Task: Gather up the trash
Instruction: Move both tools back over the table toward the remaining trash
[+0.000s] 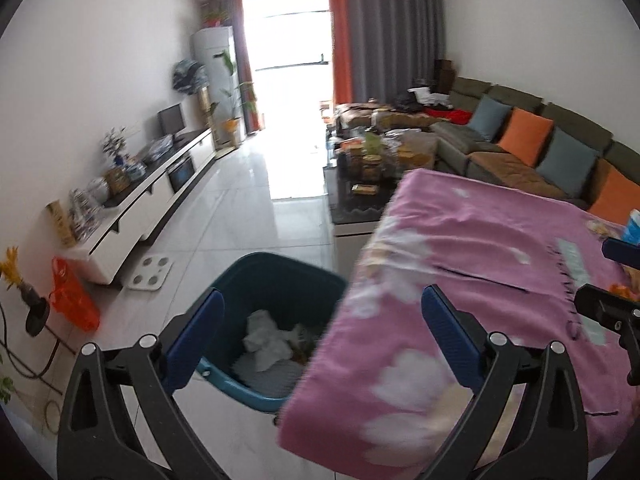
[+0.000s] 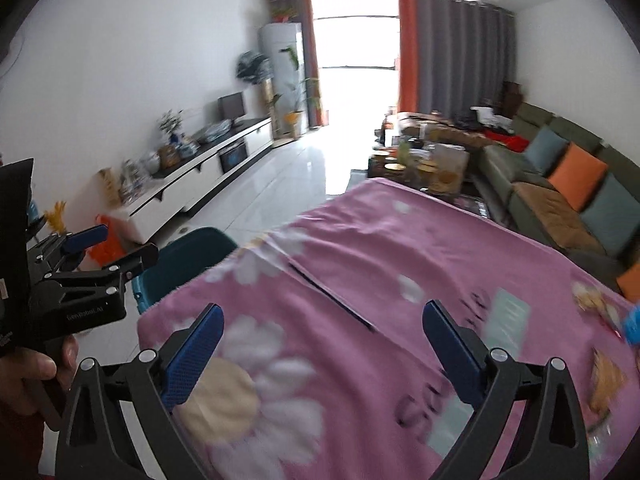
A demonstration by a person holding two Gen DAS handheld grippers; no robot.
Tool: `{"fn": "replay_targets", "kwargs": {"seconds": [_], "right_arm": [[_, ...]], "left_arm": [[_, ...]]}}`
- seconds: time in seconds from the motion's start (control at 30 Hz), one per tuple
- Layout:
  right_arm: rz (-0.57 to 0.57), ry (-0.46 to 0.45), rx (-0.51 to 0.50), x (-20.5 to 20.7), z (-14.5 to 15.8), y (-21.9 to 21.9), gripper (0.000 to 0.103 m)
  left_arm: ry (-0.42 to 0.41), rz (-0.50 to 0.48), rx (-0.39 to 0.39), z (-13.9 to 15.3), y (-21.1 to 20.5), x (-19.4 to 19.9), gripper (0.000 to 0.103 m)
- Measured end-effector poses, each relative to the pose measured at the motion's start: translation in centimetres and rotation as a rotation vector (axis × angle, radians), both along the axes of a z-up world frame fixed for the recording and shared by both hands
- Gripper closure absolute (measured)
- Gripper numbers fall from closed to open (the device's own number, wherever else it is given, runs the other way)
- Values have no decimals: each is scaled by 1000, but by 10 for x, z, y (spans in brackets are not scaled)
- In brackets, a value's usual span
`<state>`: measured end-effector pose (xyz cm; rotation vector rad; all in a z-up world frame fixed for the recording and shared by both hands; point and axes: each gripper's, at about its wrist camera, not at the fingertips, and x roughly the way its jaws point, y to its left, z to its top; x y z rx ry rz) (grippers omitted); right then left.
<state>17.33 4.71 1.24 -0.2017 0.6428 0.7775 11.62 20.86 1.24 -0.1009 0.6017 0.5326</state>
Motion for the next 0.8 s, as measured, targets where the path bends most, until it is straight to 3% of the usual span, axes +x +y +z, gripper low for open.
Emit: {"fn": "replay_targets", "kwargs": {"seconds": [0.17, 0.37, 0.8], "right_arm": [[-94, -24, 27, -10, 2, -47, 7], [-223, -81, 11, -31, 3, -102, 7], [-523, -124, 20, -84, -16, -209, 7]], "left_arm": [[-28, -80, 1, 12, -37, 1, 6], [-105, -219, -55, 24, -86, -13, 6], [-147, -500, -116, 16, -192, -30, 6]]}}
